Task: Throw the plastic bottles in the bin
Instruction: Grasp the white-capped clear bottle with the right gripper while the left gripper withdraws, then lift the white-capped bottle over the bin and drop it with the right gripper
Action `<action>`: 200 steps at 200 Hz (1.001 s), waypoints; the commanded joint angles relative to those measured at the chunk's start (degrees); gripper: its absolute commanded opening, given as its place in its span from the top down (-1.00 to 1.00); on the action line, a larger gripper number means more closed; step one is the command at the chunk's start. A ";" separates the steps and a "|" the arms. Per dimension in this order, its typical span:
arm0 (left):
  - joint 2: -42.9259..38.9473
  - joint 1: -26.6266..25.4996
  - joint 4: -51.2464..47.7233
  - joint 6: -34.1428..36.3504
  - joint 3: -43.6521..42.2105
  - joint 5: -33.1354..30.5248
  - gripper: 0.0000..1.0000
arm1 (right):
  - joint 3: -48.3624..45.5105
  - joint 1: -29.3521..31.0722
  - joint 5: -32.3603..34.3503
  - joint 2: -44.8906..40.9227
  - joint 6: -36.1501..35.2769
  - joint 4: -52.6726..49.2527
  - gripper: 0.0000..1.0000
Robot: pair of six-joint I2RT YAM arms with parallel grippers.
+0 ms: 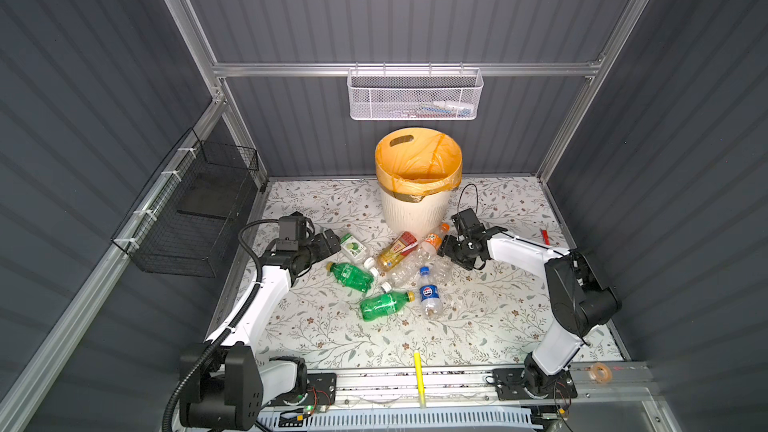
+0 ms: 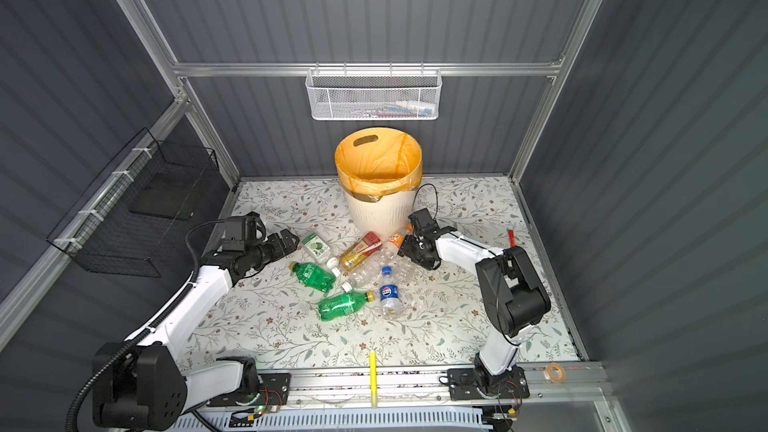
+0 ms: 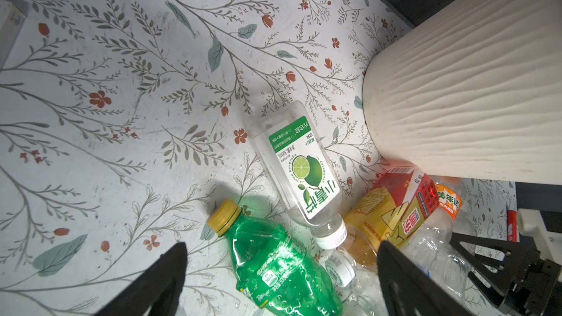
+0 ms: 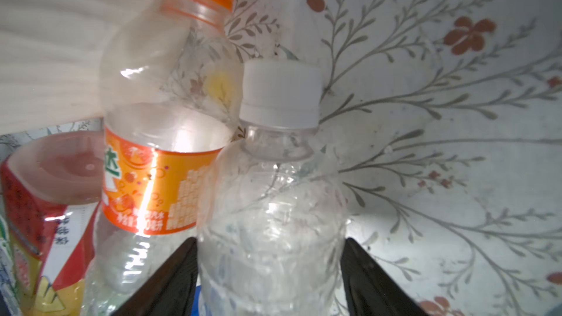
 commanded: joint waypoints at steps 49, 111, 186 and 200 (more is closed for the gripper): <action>0.66 0.53 3.04 -2.33 -2.87 2.77 -0.93 | -4.97 0.37 4.12 -3.92 2.06 0.40 -0.11; 1.87 0.55 2.03 0.11 -2.87 3.39 -0.89 | -16.28 -2.06 6.09 -19.75 4.06 -3.33 -0.10; -0.29 0.54 2.90 -1.36 -5.40 3.69 -0.88 | -8.77 -4.03 4.87 -29.53 -1.39 -17.85 -0.11; -0.87 0.55 3.92 -2.28 -6.07 4.20 -0.88 | 5.94 -3.88 4.83 -26.55 -3.61 -22.77 -0.12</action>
